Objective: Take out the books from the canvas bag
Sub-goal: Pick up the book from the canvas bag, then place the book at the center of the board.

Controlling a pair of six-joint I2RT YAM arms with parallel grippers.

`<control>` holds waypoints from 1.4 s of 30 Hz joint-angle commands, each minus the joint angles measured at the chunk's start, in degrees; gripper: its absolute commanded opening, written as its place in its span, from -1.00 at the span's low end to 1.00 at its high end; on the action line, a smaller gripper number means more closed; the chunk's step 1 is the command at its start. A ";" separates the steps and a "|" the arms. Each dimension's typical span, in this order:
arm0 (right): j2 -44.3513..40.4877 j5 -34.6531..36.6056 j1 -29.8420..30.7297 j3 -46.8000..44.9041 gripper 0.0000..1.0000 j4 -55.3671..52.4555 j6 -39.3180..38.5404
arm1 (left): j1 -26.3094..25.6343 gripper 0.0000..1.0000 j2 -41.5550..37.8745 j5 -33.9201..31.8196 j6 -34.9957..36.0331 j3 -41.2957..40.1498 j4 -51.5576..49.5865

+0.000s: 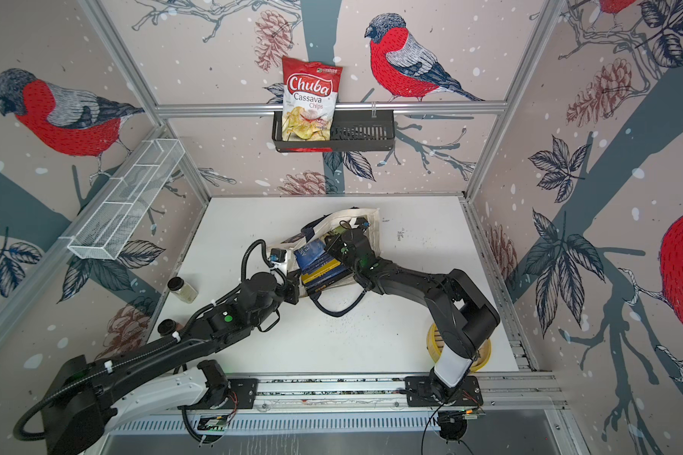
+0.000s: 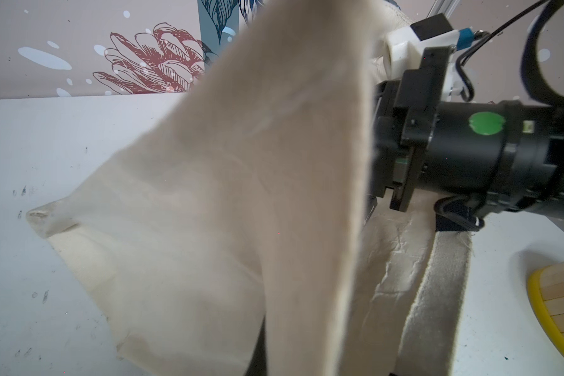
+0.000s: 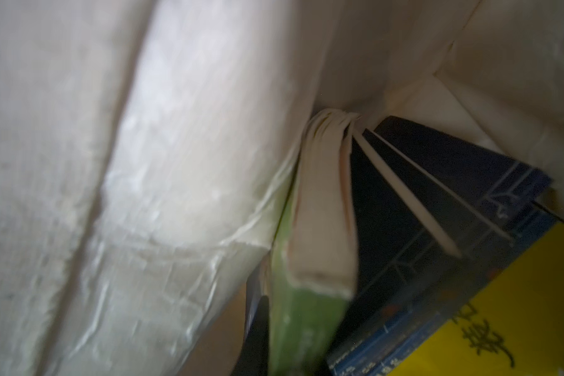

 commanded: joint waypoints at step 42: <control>-49.80 -13.05 -45.41 -10.68 -1.00 -23.45 -13.37 | -1.32 -1.00 -4.61 -16.25 6.39 -2.16 0.49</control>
